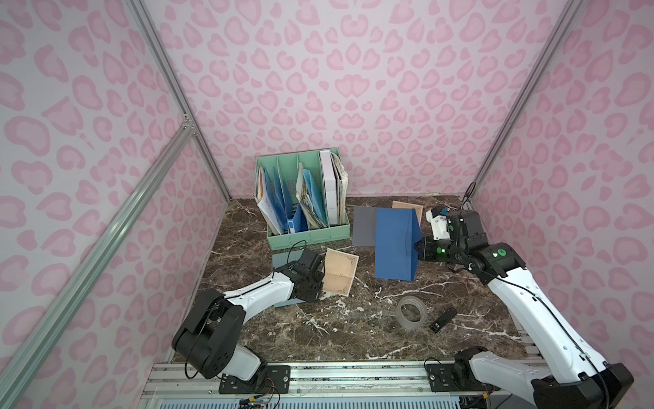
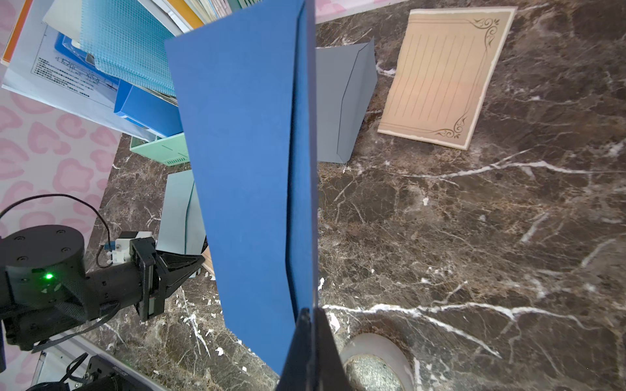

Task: Take the letter paper out of the envelope
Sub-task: Adjust the letter paper at the center of the board, then take out the letter paper from the envelope.

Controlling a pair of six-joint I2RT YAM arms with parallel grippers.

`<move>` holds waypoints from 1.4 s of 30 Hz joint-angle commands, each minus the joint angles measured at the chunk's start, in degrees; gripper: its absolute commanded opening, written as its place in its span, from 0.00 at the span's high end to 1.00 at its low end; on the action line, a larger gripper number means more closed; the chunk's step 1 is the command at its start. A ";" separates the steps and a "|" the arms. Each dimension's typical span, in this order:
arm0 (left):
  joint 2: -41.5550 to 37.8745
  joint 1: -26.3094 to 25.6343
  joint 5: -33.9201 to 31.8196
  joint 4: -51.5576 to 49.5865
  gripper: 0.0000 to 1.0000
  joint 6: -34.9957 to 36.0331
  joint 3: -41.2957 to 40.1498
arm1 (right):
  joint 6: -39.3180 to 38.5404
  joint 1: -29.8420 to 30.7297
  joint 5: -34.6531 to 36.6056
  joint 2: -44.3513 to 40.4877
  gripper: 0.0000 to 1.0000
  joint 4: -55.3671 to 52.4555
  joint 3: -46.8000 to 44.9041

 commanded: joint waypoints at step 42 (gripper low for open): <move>20.89 -8.14 12.14 -33.92 0.38 53.19 69.26 | -2.27 5.57 -13.87 7.87 1.00 3.84 7.31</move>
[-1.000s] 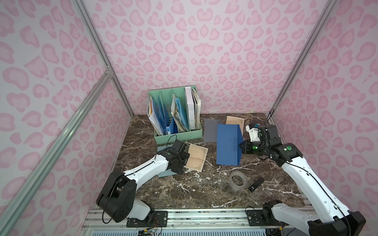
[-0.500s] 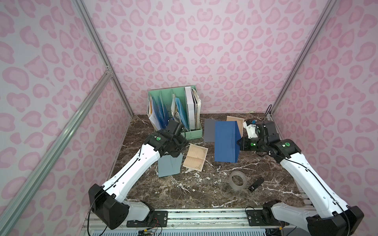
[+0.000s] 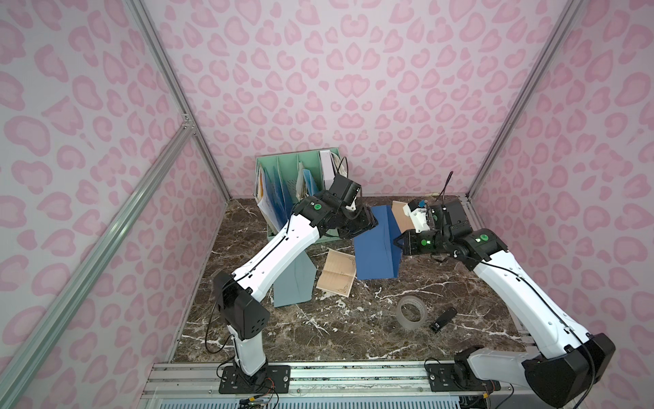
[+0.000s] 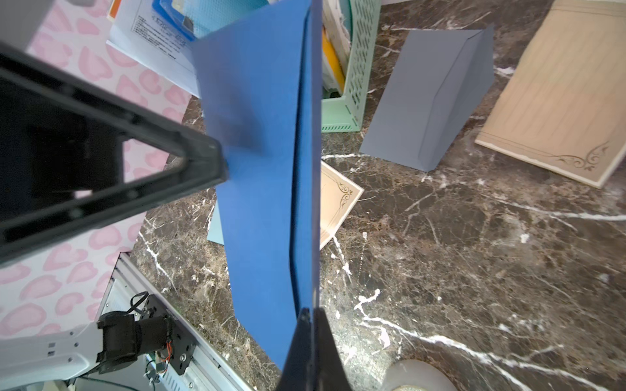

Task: Take the letter paper out of the envelope
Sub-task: Take out the letter paper from the envelope.

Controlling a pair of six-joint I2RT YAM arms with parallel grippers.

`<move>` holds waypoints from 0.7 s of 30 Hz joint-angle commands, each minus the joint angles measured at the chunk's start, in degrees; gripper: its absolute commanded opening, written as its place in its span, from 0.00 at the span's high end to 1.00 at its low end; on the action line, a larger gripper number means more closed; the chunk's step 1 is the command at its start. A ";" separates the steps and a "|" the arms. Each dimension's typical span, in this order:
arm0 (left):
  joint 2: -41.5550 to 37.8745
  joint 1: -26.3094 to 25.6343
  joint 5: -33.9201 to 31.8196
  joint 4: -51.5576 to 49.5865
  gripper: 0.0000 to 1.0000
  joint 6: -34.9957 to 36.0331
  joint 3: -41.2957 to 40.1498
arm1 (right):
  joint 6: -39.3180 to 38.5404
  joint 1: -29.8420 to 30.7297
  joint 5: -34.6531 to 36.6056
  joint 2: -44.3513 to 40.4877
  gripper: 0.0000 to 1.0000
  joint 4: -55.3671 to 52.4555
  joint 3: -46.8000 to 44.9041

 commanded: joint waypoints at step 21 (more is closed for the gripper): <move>10.01 -3.09 -5.69 -18.52 0.39 14.26 15.56 | -3.70 1.99 -7.19 0.71 1.00 0.06 1.95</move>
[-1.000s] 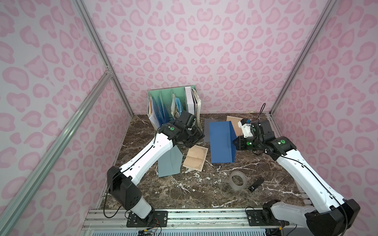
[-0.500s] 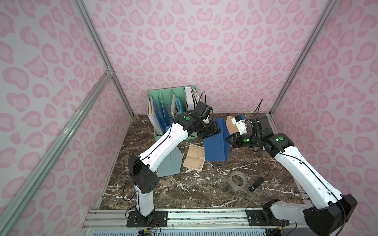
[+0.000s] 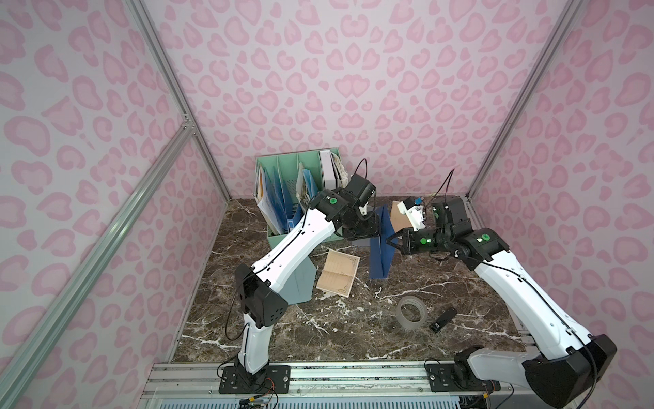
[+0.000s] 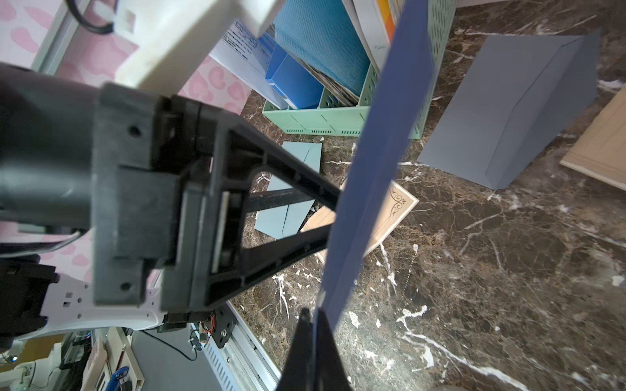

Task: Take the letter paper out of the envelope
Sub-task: Take out the letter paper from the envelope.

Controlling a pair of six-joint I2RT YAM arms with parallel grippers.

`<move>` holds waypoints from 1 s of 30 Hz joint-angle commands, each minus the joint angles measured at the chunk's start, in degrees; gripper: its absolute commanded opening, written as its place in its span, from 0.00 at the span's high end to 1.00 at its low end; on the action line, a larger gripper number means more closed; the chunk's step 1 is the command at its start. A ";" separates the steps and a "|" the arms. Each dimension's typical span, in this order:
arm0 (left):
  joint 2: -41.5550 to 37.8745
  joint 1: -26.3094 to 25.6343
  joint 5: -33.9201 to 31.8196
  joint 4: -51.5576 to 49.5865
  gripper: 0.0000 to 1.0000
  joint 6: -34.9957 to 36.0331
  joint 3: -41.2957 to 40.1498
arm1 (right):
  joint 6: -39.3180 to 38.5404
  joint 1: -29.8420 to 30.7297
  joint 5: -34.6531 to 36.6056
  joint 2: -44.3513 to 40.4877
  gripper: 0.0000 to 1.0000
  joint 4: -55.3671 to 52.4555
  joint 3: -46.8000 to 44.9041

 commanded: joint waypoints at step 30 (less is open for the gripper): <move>1.93 1.45 -1.00 -11.38 0.75 -11.30 4.49 | -1.12 11.95 24.23 -0.56 1.00 -5.14 2.22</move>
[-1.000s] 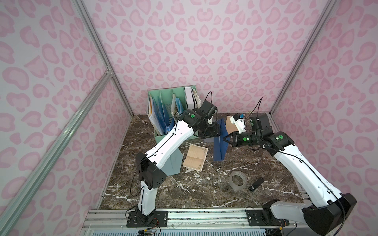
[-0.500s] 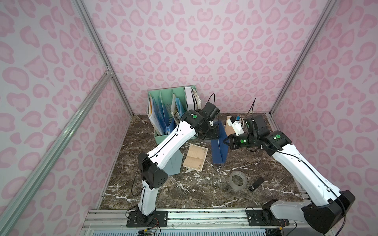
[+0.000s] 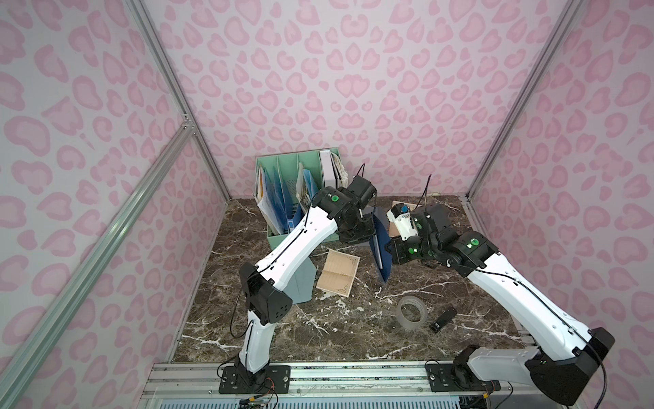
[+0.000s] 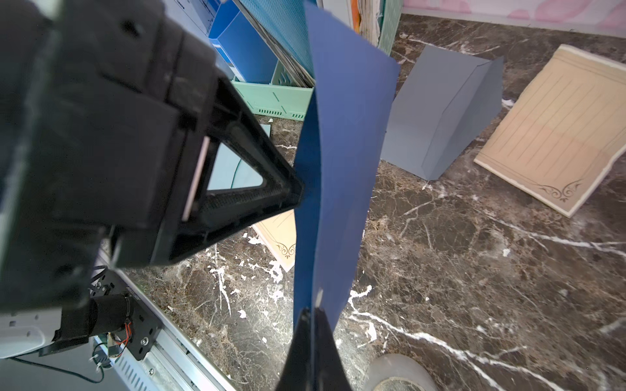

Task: Take the letter paper out of the envelope
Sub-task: Take out the letter paper from the envelope.

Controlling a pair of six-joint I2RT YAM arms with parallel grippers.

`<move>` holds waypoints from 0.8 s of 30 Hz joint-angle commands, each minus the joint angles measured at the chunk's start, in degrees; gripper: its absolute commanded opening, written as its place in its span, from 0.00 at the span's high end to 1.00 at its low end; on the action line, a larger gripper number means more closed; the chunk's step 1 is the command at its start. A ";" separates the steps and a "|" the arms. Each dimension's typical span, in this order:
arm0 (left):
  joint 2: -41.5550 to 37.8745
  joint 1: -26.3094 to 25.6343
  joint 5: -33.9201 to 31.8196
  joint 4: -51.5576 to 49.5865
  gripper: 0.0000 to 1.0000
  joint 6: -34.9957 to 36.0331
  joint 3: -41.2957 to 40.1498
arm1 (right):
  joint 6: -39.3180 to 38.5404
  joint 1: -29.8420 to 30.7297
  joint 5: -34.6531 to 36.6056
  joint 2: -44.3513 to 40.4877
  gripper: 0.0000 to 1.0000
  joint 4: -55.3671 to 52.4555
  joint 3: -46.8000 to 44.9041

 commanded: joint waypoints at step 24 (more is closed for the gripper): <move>-13.37 6.19 17.17 41.76 0.66 -42.72 -38.43 | 3.77 5.71 1.57 0.22 1.00 6.31 -5.55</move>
